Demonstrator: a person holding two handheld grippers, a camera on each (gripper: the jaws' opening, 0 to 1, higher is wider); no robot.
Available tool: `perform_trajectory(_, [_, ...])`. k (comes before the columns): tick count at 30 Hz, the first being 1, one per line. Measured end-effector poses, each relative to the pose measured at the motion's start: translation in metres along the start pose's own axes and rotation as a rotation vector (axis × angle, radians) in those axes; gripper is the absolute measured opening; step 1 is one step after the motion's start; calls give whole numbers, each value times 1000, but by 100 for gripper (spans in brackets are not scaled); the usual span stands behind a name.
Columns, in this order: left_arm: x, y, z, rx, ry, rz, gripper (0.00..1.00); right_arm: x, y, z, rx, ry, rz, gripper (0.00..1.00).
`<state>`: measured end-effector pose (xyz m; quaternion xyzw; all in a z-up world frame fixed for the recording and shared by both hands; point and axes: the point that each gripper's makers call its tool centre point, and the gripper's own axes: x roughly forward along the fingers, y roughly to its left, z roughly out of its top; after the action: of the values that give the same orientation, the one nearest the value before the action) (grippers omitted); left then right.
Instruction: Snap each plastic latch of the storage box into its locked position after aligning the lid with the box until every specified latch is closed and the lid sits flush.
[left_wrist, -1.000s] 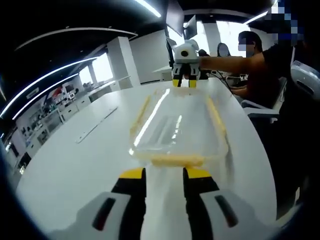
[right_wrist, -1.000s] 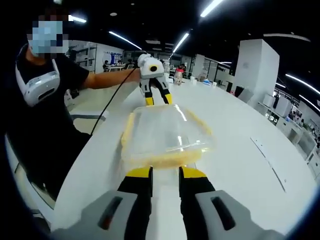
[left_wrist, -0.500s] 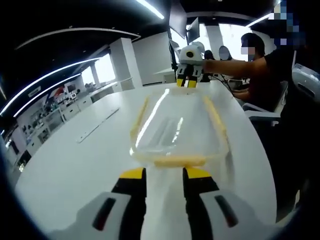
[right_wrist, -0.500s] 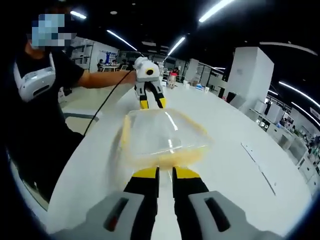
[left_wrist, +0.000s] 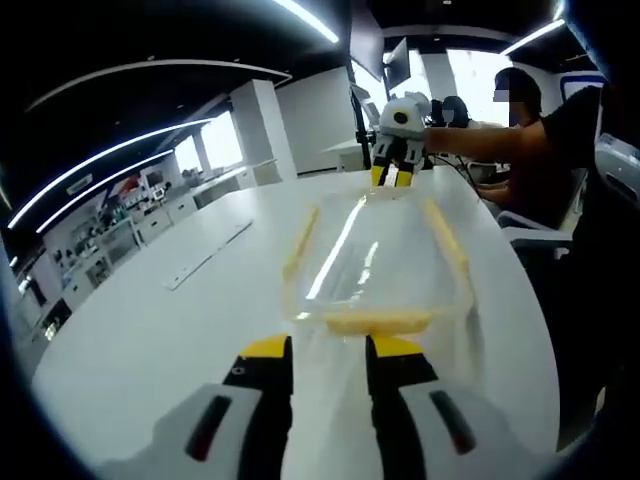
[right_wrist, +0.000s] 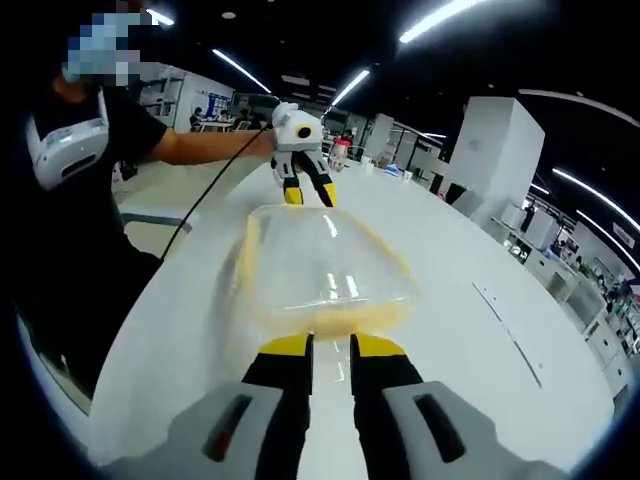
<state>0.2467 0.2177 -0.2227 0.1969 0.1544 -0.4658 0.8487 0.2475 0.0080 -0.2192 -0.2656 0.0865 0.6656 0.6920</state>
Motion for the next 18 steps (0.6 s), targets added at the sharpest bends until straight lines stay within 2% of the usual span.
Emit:
perform_trajectory(7, [-1,1,-2,-3,1,3,30,-2,-4,-1,3,-8,-7,17])
perform_trajectory(12, [-5,-2,-16,4,31,0,34,-9,-2,-1,1,-15,23,23])
perform_trajectory(14, [-8,-4,-20,2,32,-1,35,-12,-7,-8,1,13,7,24])
perform_trajectory(18, [-10,-9,-22,2,26,-11,37,-15,-4,-11,11,15,16,24])
